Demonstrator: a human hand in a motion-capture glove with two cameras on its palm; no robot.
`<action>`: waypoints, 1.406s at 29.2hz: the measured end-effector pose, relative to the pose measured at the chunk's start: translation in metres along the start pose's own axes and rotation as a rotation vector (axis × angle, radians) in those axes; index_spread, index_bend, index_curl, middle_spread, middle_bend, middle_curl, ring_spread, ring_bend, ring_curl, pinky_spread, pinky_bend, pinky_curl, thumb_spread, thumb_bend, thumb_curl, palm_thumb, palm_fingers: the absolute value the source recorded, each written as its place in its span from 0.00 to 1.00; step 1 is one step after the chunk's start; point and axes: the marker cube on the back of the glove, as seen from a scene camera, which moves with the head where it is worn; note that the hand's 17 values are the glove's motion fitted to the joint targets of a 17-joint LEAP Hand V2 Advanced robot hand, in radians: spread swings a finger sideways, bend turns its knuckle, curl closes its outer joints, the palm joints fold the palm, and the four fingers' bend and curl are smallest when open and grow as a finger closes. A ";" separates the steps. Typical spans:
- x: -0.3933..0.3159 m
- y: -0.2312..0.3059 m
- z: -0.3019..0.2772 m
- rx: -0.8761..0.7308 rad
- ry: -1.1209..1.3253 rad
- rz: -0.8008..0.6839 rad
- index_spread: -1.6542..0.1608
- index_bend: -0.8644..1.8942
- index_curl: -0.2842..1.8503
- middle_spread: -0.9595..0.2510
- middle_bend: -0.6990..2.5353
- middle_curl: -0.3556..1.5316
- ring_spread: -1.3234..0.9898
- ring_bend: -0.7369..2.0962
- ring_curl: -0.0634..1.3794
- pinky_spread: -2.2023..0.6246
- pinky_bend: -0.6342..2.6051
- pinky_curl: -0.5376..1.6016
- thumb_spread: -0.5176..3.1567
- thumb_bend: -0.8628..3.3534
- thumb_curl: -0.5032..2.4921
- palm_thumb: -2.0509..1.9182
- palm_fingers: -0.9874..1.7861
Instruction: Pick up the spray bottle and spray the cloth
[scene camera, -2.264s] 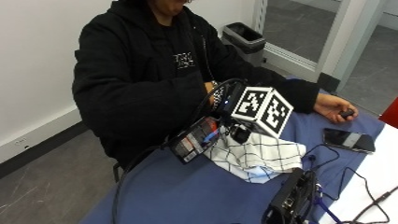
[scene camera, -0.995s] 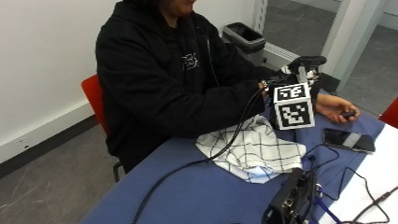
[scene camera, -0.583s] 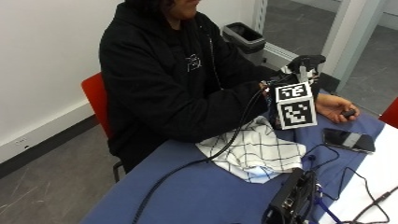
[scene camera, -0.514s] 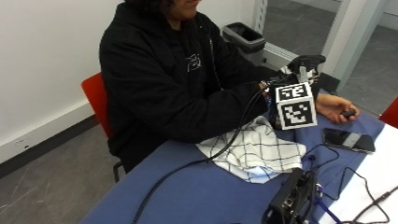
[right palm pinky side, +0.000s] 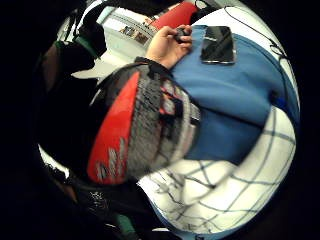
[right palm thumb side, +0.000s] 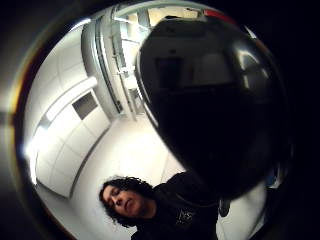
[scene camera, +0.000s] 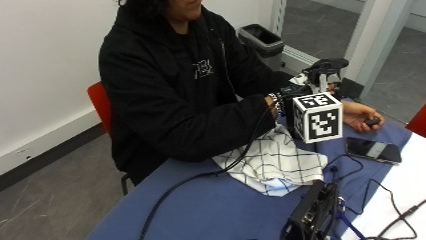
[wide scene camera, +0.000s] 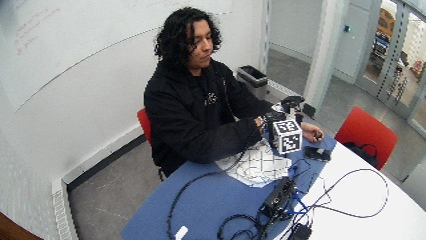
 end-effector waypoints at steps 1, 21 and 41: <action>0.001 0.006 -0.005 -0.003 0.032 0.001 0.78 0.36 0.47 0.75 0.38 0.49 0.54 0.43 0.37 0.77 0.31 0.45 0.39 0.19 0.48 0.75 0.62; -0.027 0.137 -0.127 -0.040 0.495 -0.085 0.77 0.35 0.32 0.83 0.30 0.41 0.59 0.39 0.30 0.86 0.33 0.43 0.44 0.20 0.38 0.69 0.46; -0.009 0.136 -0.175 0.091 1.072 0.147 0.72 0.37 0.29 0.83 0.30 0.39 0.60 0.35 0.26 0.86 0.29 0.41 0.45 0.20 0.33 0.69 0.44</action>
